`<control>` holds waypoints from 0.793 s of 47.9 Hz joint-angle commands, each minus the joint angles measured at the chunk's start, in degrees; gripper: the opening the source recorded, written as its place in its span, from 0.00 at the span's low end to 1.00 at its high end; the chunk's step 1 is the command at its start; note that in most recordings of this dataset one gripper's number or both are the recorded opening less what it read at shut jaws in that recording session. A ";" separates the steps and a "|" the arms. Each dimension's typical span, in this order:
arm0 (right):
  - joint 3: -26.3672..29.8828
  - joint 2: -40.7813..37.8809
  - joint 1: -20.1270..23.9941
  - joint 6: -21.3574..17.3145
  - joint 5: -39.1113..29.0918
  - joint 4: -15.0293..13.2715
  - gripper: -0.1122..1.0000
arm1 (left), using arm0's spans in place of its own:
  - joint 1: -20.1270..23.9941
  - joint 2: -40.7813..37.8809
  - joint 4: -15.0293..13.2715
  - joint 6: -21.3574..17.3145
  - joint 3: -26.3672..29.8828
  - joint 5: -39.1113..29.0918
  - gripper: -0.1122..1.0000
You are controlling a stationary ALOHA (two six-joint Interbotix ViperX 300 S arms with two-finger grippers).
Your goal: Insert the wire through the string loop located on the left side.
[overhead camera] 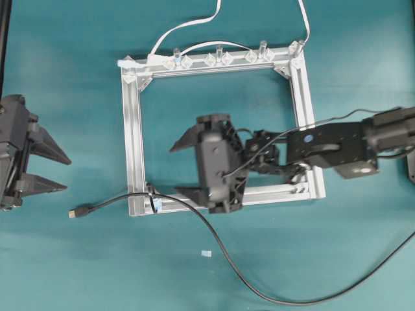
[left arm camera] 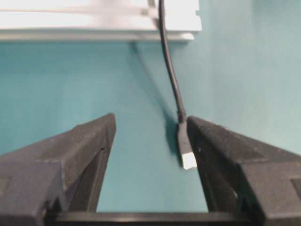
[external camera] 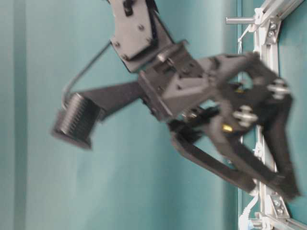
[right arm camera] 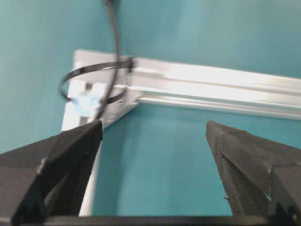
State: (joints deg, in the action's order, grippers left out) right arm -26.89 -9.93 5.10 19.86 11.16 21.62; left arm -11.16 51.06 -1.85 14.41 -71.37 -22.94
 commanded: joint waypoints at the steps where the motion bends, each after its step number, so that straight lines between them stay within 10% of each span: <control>1: -1.05 4.13 -0.53 -0.18 2.29 -0.09 0.94 | 1.41 0.70 0.44 -1.85 1.41 0.18 0.68; 38: -11.07 8.88 -1.76 -4.31 14.06 0.88 0.94 | 8.26 7.82 0.44 -6.42 0.97 0.26 0.66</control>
State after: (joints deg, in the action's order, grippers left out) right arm -38.23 -2.81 3.52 16.00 23.99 22.41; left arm -3.16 59.06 -1.58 8.53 -70.93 -22.94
